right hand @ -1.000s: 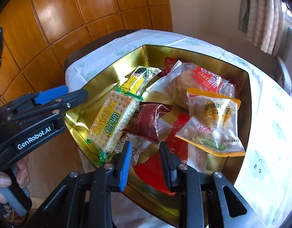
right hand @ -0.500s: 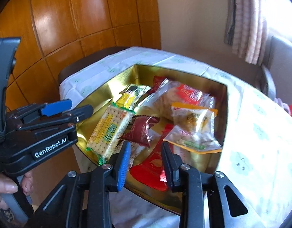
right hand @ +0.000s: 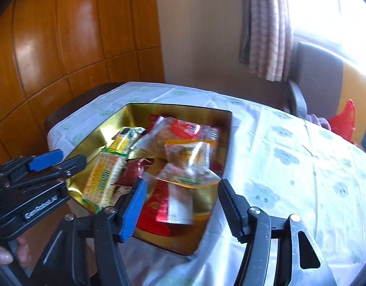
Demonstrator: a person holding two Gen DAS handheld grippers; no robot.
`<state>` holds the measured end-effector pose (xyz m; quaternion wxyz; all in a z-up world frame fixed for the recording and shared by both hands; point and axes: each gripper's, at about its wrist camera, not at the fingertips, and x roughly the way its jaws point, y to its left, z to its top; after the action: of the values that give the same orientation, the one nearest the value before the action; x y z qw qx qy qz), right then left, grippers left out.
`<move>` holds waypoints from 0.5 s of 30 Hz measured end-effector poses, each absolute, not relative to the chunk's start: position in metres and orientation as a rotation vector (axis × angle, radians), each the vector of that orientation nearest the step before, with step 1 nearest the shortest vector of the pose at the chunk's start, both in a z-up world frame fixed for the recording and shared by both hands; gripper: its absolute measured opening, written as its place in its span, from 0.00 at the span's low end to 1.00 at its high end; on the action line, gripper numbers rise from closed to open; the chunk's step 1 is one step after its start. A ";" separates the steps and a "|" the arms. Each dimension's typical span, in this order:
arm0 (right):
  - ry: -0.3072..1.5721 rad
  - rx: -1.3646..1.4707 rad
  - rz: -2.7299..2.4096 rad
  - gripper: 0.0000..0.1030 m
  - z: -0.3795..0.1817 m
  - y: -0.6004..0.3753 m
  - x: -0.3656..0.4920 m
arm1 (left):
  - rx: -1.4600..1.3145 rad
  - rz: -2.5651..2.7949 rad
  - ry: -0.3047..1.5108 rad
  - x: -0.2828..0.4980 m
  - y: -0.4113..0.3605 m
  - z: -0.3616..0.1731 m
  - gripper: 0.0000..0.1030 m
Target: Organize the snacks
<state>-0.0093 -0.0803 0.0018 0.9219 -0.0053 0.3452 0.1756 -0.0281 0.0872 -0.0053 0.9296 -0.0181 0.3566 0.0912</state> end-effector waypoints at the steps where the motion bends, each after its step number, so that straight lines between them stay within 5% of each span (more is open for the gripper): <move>1: 0.710 -0.008 0.351 0.63 0.001 -0.082 -0.009 | -0.037 0.186 0.727 -0.029 0.086 -0.005 0.47; 15: 0.697 -0.008 0.319 0.69 0.000 -0.091 -0.017 | -0.032 0.206 0.704 -0.034 0.081 -0.002 0.47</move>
<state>-0.0165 -0.0913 0.0003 0.9274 -0.0039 0.3402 0.1557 -0.0341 0.0814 -0.0016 0.9334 -0.0157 0.3440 0.1009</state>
